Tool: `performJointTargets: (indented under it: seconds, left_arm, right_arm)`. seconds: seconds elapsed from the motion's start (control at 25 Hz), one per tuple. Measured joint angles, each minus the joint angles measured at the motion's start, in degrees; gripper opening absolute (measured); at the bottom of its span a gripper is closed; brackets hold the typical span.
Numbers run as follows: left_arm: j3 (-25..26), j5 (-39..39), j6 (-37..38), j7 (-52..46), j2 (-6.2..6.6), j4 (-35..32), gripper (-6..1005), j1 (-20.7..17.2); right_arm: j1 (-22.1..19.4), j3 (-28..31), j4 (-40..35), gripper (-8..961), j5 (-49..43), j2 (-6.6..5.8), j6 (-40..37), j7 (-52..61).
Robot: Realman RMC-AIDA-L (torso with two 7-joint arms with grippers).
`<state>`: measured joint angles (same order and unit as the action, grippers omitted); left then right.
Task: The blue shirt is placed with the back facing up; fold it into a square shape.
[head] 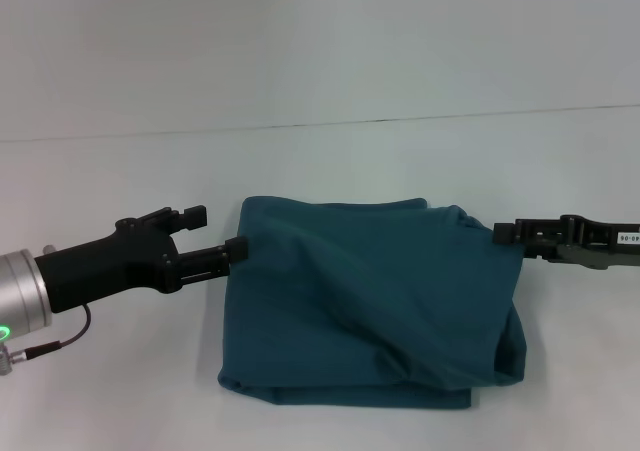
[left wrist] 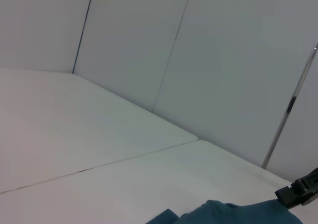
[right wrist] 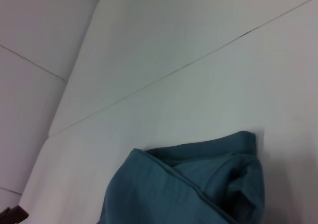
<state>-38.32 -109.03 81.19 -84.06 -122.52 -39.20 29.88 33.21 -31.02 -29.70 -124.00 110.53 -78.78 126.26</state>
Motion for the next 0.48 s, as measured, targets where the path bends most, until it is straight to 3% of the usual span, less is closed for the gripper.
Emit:
performJointTargets:
  seconds: [0.12, 0.48]
  left_arm:
    - [0.00, -0.06, 0.00, 0.02, 0.00, 0.00, 885, 0.00]
    - [0.00, -0.06, 0.00, 0.06, 0.00, 0.00, 886, 0.00]
  right_arm:
    - [0.21, 0.00, 0.10, 711, 0.01, 0.00, -0.39, 0.06]
    - [0.89, -0.82, 0.89, 392, -0.11, 0.67, 1.93, -0.31]
